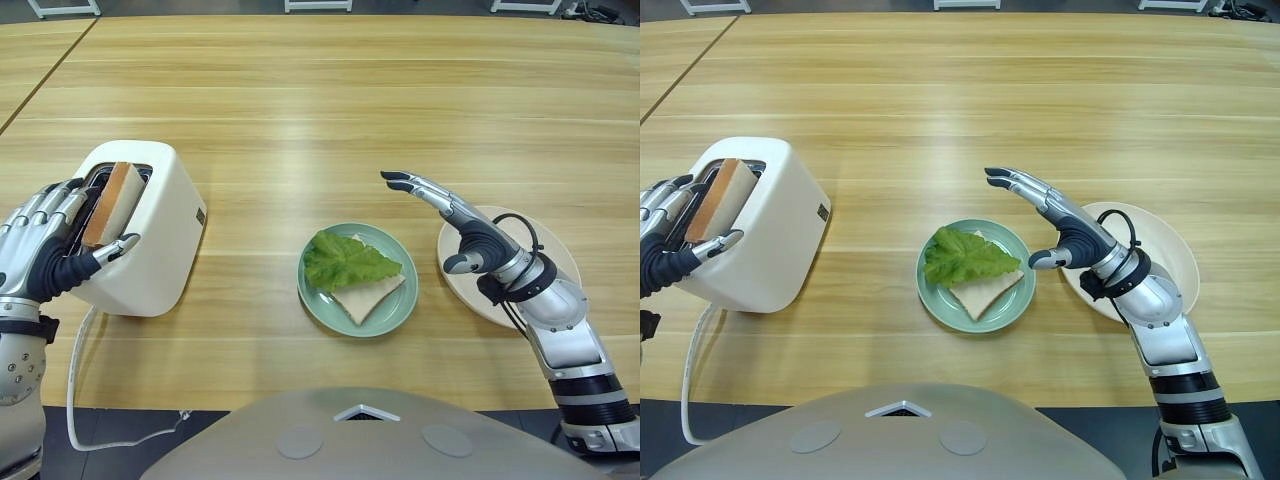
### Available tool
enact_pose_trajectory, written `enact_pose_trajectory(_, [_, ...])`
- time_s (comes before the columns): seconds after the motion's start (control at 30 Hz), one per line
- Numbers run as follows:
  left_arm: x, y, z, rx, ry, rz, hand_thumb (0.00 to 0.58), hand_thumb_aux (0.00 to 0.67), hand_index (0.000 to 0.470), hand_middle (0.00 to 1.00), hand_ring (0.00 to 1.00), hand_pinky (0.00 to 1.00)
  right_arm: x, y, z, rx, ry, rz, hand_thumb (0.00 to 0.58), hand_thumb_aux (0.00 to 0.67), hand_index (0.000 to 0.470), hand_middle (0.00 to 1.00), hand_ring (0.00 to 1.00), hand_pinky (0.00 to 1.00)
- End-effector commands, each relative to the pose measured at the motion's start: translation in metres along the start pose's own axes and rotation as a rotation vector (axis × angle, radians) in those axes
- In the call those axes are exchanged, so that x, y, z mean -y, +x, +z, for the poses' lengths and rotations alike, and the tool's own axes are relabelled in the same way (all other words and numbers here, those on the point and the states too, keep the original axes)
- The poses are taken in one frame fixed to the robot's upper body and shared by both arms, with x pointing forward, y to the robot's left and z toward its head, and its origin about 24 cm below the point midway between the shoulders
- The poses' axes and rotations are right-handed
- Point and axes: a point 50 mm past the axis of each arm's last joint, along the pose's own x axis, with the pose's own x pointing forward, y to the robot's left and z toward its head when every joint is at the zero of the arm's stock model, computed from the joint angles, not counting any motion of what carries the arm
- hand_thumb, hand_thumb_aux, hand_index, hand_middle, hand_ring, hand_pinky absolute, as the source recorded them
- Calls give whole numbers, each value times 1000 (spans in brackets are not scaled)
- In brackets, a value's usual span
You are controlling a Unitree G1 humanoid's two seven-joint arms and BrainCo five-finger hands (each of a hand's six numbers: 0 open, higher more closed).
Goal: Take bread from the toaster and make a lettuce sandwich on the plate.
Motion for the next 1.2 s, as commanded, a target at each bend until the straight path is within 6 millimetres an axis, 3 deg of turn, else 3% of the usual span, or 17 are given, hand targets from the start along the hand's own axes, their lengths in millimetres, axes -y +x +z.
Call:
enact_pose_trajectory(0.03, [6,1,0,4,-30,-33,441,342,240,0,0,0,0,-1,-2,-11,-21,17,0,0,0,0,0,0])
enact_pose_trajectory(0.13, [4,1,-1,2,-39,-20,545,504,354,0,0,0,0,0,-2,-10,-23,19,0,0,0,0,0,0])
enact_pose_trajectory(0.23, [2,1,-2,-1,-44,-5,580,670,470,0,0,0,-1,0,-3,-14,-27,24,0,0,0,0,0,0])
enact_pose_trajectory(0.57, [-7,3,0,58,-116,87,580,670,470,0,0,0,-2,-1,-4,-17,-32,25,0,0,0,0,0,0])
enact_pose_trajectory(0.67, [-27,8,-3,104,-155,214,580,670,470,0,0,0,-2,0,-5,-15,-32,23,0,0,0,0,0,0])
enact_pose_trajectory(0.73, [-53,7,-1,145,-156,338,580,670,470,0,0,0,0,1,-5,-13,-32,20,0,0,0,0,0,0])
enact_pose_trajectory(0.83, [-85,9,15,243,-125,480,580,670,470,0,0,0,1,1,-6,-13,-34,12,0,0,0,0,0,0])
enact_pose_trajectory(0.93, [-95,17,36,325,-73,528,580,670,470,0,0,0,2,2,-7,-13,-38,2,0,0,0,0,0,0])
enact_pose_trajectory(1.03, [-88,25,56,396,-45,514,580,670,470,0,0,0,3,4,-8,-7,-39,-2,0,0,0,0,0,0])
enact_pose_trajectory(1.2, [-61,38,108,581,-84,434,580,670,470,0,0,0,6,8,-10,-2,-43,-17,0,0,0,0,0,0])
